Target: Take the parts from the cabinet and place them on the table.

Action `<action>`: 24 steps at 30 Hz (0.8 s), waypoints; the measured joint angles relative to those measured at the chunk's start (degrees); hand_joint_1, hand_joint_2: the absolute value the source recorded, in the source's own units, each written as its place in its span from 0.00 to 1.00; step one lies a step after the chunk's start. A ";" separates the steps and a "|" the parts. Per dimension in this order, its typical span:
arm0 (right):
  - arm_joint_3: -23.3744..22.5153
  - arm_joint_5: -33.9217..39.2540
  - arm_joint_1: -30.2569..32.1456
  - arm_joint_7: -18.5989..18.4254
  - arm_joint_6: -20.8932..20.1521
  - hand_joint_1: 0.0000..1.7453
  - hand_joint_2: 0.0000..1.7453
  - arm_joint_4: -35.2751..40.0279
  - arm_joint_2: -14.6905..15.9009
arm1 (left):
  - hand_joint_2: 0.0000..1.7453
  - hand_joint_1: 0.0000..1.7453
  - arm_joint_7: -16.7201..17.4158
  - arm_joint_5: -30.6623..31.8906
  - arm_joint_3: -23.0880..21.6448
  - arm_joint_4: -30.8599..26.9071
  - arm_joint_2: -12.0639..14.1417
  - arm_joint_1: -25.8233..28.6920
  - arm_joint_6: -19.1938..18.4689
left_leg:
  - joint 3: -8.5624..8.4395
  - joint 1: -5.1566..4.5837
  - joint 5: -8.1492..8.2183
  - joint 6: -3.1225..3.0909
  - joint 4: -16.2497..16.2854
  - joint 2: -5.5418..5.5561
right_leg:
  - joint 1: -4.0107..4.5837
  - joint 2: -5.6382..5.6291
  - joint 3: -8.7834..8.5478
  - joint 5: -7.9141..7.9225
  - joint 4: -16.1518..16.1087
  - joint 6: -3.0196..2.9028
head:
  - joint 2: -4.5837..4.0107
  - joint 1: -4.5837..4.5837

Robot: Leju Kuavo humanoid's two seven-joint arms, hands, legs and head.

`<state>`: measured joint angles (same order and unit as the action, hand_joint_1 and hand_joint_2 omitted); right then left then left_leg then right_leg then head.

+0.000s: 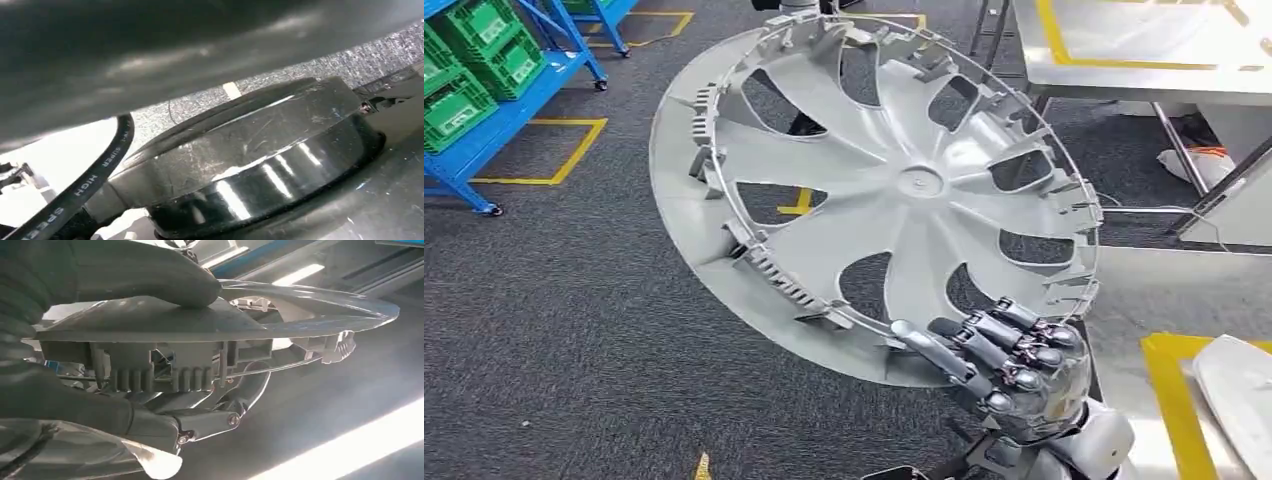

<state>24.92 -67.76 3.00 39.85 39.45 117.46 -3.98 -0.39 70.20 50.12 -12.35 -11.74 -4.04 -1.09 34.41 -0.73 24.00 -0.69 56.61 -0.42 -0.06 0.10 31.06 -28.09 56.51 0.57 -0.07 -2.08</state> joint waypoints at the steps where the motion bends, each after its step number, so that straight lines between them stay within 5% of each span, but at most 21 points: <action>1: 0.02 0.15 0.05 0.02 0.00 1.00 1.00 0.00 0.00 | 0.00 0.00 0.00 0.00 0.00 0.00 0.00 0.00 -0.02 | 0.08 -0.01 0.06 -0.10 0.09 0.00 | -0.01 0.00 0.04 -0.02 0.02 0.04 | 0.00 0.02; 9: 0.26 1.53 0.25 0.00 0.00 1.00 1.00 -0.11 0.00 | 0.00 0.00 0.02 -0.26 0.09 0.00 -0.15 -0.04 -0.02 | -0.30 0.35 -0.51 -1.24 -0.96 -0.53 | -0.11 -0.19 0.62 -0.65 0.56 1.18 | 0.00 -0.07; 12: 0.28 1.77 0.29 0.00 0.00 1.00 1.00 -0.24 0.00 | 0.00 0.00 0.09 -0.41 0.11 0.00 -0.26 -0.16 -0.02 | -0.02 0.32 -0.65 -1.61 -1.18 -1.16 | -0.44 -0.16 6.05 -7.33 12.10 1.66 | 0.00 -0.17; 14: 0.28 1.88 0.46 0.00 0.00 1.00 1.00 -0.44 0.00 | 0.00 0.00 0.24 -0.52 0.15 0.00 -0.22 -0.13 0.04 | 0.24 0.27 -0.67 -1.58 -1.02 -1.94 | -0.63 -0.13 8.75 -8.90 17.80 1.99 | 0.00 -0.20; 15: 0.28 1.90 0.58 0.00 0.00 1.00 1.00 -0.53 0.00 | 0.00 0.00 0.28 -0.52 0.15 0.00 -0.22 -0.13 0.04 | 0.32 0.28 -0.66 -1.56 -0.92 -2.33 | -0.74 -0.03 8.02 -7.63 16.56 2.10 | 0.00 -0.18; 17: 0.28 1.90 0.65 0.00 0.00 1.00 1.00 -0.57 0.00 | 0.00 0.00 0.37 -0.52 0.17 0.00 -0.28 -0.15 0.04 | 0.49 0.35 -0.48 -1.21 -0.43 -3.17 | -1.09 0.83 3.17 -3.04 7.64 2.38 | 0.00 -0.20; 18: 0.33 1.88 0.61 0.00 0.00 1.00 1.00 -0.57 0.00 | 0.00 0.00 0.37 -0.52 0.17 0.00 -0.31 -0.14 0.02 | 0.55 0.40 -0.22 -0.82 0.09 -3.55 | -1.19 2.94 -0.07 -1.11 2.13 2.50 | 0.00 -0.20; 19: 0.37 1.84 0.55 0.00 0.00 1.00 1.00 -0.63 0.00 | 0.00 0.00 0.37 -0.52 0.20 0.00 -0.17 -0.10 0.02 | 0.58 -0.02 0.05 -0.34 0.47 -3.93 | -0.65 4.59 -0.56 -2.22 0.77 2.17 | 0.00 -0.24; 23: 0.79 1.48 0.45 -0.04 0.00 1.00 1.00 -0.70 0.00 | 0.00 0.00 0.39 -0.63 0.24 0.00 -0.13 -0.04 -0.18 | 0.40 0.43 -0.15 0.94 0.70 -5.77 | -0.40 1.99 0.29 -1.26 0.84 0.28 | 0.00 -0.11; 24: 0.90 1.38 0.41 -0.04 0.00 1.00 1.00 -0.72 0.00 | 0.00 0.00 0.39 -0.66 0.26 0.00 -0.13 -0.06 -0.26 | 0.64 0.77 0.64 1.61 1.26 -4.35 | -0.75 1.56 -0.29 -0.76 0.59 -0.33 | 0.00 -0.07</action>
<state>25.81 -66.38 3.41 39.80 39.45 116.74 -3.98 0.00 69.55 50.38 -12.35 -11.87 -4.10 -1.36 35.04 0.04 24.64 0.92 57.87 -4.77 -0.81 1.66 30.77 -28.85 57.10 0.24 -0.07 -2.14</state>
